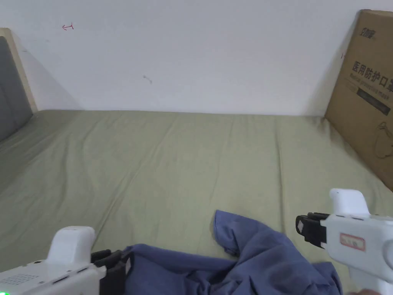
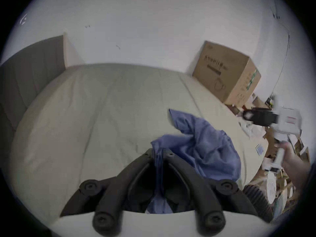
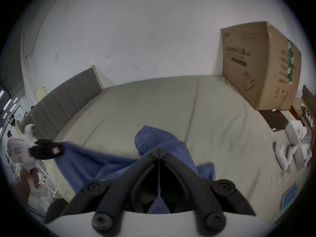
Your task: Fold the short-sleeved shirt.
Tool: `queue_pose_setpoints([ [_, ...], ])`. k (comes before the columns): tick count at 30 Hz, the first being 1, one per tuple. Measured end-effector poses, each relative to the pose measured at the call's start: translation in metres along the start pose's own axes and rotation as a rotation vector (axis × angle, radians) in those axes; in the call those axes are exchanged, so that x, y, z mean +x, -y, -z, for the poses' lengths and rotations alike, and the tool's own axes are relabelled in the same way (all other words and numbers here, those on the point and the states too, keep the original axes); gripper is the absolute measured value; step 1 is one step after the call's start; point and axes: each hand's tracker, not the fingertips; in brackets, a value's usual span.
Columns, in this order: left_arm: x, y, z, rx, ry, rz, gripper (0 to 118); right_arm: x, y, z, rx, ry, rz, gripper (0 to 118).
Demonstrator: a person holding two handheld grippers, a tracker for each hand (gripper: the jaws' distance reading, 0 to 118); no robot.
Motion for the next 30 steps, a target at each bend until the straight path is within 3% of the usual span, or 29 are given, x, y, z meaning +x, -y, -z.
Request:
queue_pose_setpoints([
  [2, -0.009, 0.003, -0.009, 0.016, -0.02, -0.036, 7, 0.003, -0.016, 0.04, -0.097, 0.021, -0.043, 0],
  [3, -0.013, 0.004, -0.012, 0.019, -0.02, -0.053, 7, 0.006, -0.023, 0.066, -0.198, 0.019, -0.051, 12],
  [4, -0.018, 0.005, -0.014, 0.018, -0.016, -0.067, 7, 0.008, -0.025, 0.091, -0.296, 0.009, -0.048, 57],
  [5, -0.021, 0.006, -0.015, 0.014, -0.017, -0.078, 7, 0.011, -0.025, 0.106, -0.333, -0.001, -0.036, 92],
  [6, -0.023, 0.008, -0.016, 0.012, -0.025, -0.086, 7, 0.014, -0.025, 0.125, -0.388, 0.01, -0.027, 104],
  [9, -0.028, 0.013, -0.015, 0.008, -0.04, -0.108, 7, 0.018, -0.021, 0.159, -0.459, 0.116, 0.02, 103],
  [11, -0.03, 0.016, -0.012, -0.003, -0.044, -0.125, 7, 0.02, -0.014, 0.169, -0.538, 0.086, 0.042, 97],
  [12, -0.031, 0.018, -0.012, -0.005, -0.045, -0.128, 7, 0.019, -0.01, 0.168, -0.555, 0.031, 0.035, 83],
  [13, -0.032, 0.019, -0.013, -0.006, -0.048, -0.126, 7, 0.016, -0.007, 0.166, -0.558, 0.066, -0.034, 37],
  [14, -0.032, 0.018, -0.014, -0.009, -0.051, -0.125, 7, 0.014, -0.008, 0.16, -0.542, 0.043, -0.062, 0],
  [17, -0.033, 0.016, -0.024, 0.011, -0.058, -0.114, 7, 0.006, -0.015, 0.125, -0.45, -0.017, -0.111, 0],
  [21, -0.033, -0.002, -0.046, 0.062, -0.091, -0.097, 7, 0.019, -0.044, 0.04, -0.248, -0.03, -0.047, 0],
  [30, -0.031, -0.092, -0.122, 0.252, -0.18, -0.037, 7, 0.075, -0.119, -0.155, 0.06, 0.057, 0.001, 0],
])
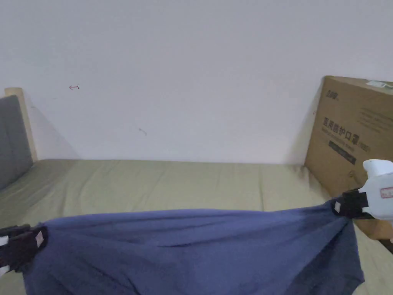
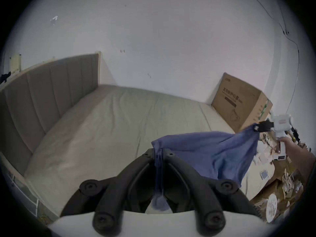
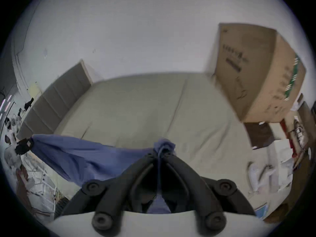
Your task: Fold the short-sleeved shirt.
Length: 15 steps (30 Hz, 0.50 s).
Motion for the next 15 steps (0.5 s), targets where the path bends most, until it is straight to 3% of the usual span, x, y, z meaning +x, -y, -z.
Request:
queue_pose_setpoints([
  [9, 0.041, -0.102, -0.013, 0.1, 0.066, 0.069, 7, -0.018, -0.078, -0.117, 0.232, 0.051, -0.026, 0],
  [15, 0.045, -0.157, 0.014, 0.126, 0.088, 0.007, 7, -0.021, -0.144, -0.131, 0.328, 0.073, -0.026, 0],
])
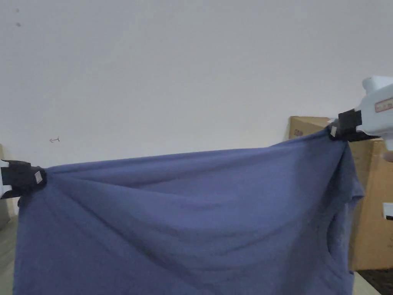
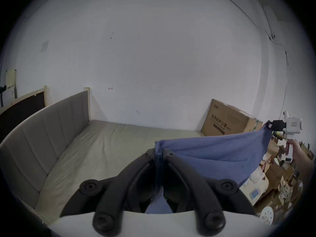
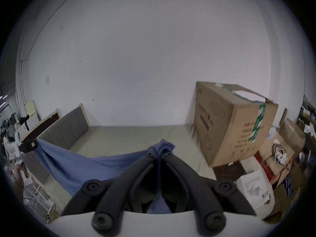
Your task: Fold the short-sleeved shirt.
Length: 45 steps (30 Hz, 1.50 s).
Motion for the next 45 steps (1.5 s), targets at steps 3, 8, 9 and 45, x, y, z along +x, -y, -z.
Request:
queue_pose_setpoints([
  [3, 0.003, -0.017, 0.021, 0.025, -0.004, -0.027, 7, -0.008, -0.026, 0.017, 0.067, 0.055, -0.059, 0],
  [8, 0.008, -0.04, 0.063, 0.089, -0.022, -0.034, 7, -0.02, -0.064, 0.063, 0.13, 0.115, -0.07, 0],
  [9, 0.008, -0.045, 0.073, 0.105, -0.021, -0.04, 7, -0.021, -0.072, 0.074, 0.143, 0.13, -0.061, 0],
  [45, -0.081, 0.358, 0.034, -0.775, 0.061, 0.004, 7, 0.078, 0.488, -0.012, -0.716, -0.012, 0.167, 0],
])
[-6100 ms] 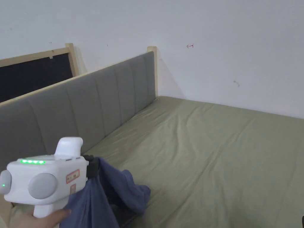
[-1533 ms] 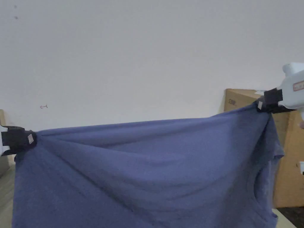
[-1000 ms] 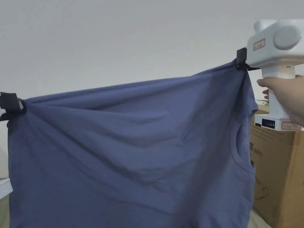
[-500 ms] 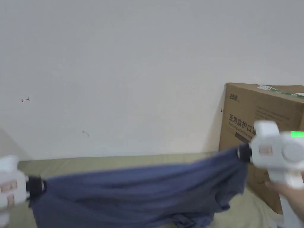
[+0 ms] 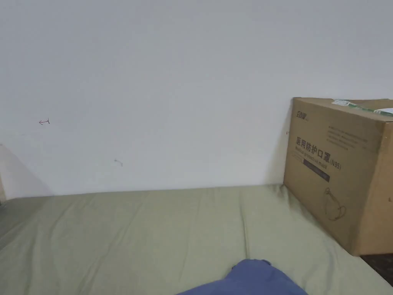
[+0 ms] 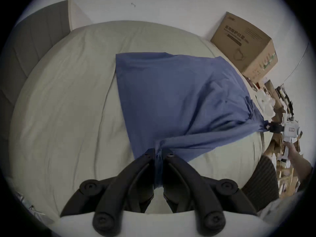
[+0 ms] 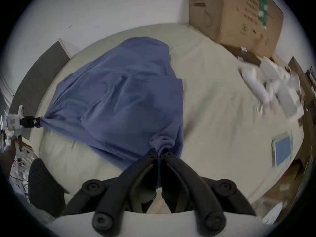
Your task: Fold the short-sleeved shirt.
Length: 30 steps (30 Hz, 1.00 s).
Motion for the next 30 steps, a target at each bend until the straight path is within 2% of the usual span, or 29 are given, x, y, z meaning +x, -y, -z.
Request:
queue_pose_setpoints([
  [5, 0.014, 0.023, -0.025, 0.004, 0.007, -0.015, 7, -0.009, 0.019, -0.025, -0.003, 0.011, -0.035, 0],
  [8, 0.019, 0.023, -0.032, 0.01, 0.014, -0.012, 9, -0.024, 0.013, -0.03, 0.032, 0.087, -0.062, 1],
  [9, 0.022, 0.024, -0.034, 0.016, 0.013, -0.025, 20, -0.029, 0.011, -0.029, 0.03, 0.105, -0.062, 11],
  [10, 0.023, 0.024, -0.037, 0.025, 0.021, -0.047, 53, -0.033, 0.009, -0.029, 0.029, 0.101, -0.054, 56],
  [11, 0.024, 0.024, -0.039, 0.043, 0.033, -0.061, 76, -0.035, 0.006, -0.033, 0.038, 0.088, -0.039, 88],
  [12, 0.025, 0.021, -0.043, 0.057, 0.055, -0.078, 92, -0.039, 0.002, -0.038, 0.068, 0.051, -0.01, 99],
  [13, 0.03, 0.02, -0.048, 0.075, 0.06, -0.084, 102, -0.043, -0.002, -0.042, 0.072, 0.04, 0.003, 99],
  [16, 0.051, 0.009, -0.073, 0.232, -0.019, -0.023, 101, -0.065, -0.019, -0.059, 0.155, 0.021, 0.002, 100],
  [20, 0.077, -0.006, -0.108, 0.455, -0.073, -0.029, 101, -0.1, -0.046, -0.086, 0.346, -0.054, -0.055, 100],
  [21, 0.082, -0.011, -0.115, 0.494, -0.08, -0.035, 101, -0.109, -0.053, -0.091, 0.399, -0.095, -0.052, 99],
  [22, 0.085, -0.016, -0.12, 0.519, -0.068, -0.047, 101, -0.119, -0.06, -0.094, 0.428, -0.131, -0.064, 94],
  [23, 0.085, -0.023, -0.121, 0.535, -0.047, -0.052, 98, -0.126, -0.066, -0.093, 0.455, -0.144, -0.063, 83],
  [24, 0.085, -0.031, -0.12, 0.519, -0.027, -0.069, 90, -0.134, -0.073, -0.093, 0.48, -0.144, -0.062, 64],
  [25, 0.081, -0.042, -0.117, 0.513, -0.037, -0.063, 61, -0.141, -0.082, -0.092, 0.504, -0.158, -0.045, 25],
  [26, 0.08, -0.051, -0.115, 0.5, -0.025, -0.063, 27, -0.144, -0.089, -0.089, 0.49, -0.213, -0.051, 0],
  [27, 0.077, -0.059, -0.112, 0.499, -0.018, -0.054, 0, -0.149, -0.097, -0.085, 0.486, -0.253, -0.059, 0],
  [30, 0.058, -0.097, -0.085, 0.448, -0.099, -0.075, 0, -0.161, -0.113, -0.072, 0.495, -0.226, -0.089, 0],
])
